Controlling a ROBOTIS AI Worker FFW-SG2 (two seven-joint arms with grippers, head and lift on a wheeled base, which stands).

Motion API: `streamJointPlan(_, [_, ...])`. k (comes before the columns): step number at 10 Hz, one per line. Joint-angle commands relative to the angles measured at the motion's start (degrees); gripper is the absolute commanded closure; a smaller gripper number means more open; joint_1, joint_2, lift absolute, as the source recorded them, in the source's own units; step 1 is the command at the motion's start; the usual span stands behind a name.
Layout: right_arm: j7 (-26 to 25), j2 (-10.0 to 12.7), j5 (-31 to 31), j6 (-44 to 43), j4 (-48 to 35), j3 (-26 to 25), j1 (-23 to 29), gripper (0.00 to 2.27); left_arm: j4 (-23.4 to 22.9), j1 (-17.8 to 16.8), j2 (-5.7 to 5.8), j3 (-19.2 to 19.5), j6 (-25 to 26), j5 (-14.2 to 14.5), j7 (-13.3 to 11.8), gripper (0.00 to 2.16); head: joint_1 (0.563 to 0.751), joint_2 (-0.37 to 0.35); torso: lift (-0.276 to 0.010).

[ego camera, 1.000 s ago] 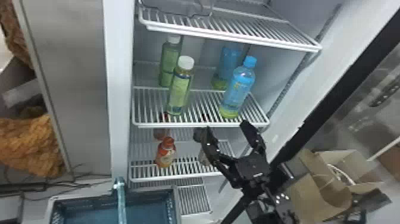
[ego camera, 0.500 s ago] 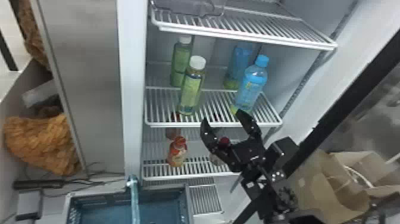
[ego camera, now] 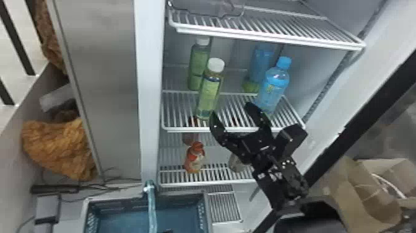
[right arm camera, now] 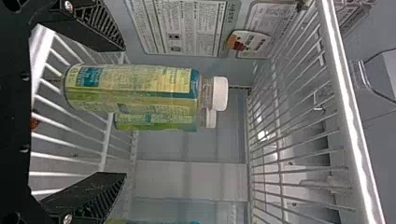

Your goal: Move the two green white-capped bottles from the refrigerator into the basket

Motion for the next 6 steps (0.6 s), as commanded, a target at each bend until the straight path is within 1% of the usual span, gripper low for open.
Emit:
streamJointPlan(1, [0.1,-0.1,-0.2,0.0,1.4,0.9,-1.6,0.08,0.0,-0.1,0.00,0.1,0.0,0.0,0.0,1.20,0.695,-0.240,-0.004])
streamJointPlan(6, [0.3,-0.2,-1.0,0.0,6.5,3.6,-7.7,0.08,0.0,-0.5,-0.09,-0.1,0.0,-0.1,0.0,1.20,0.695,-0.199,-0.004])
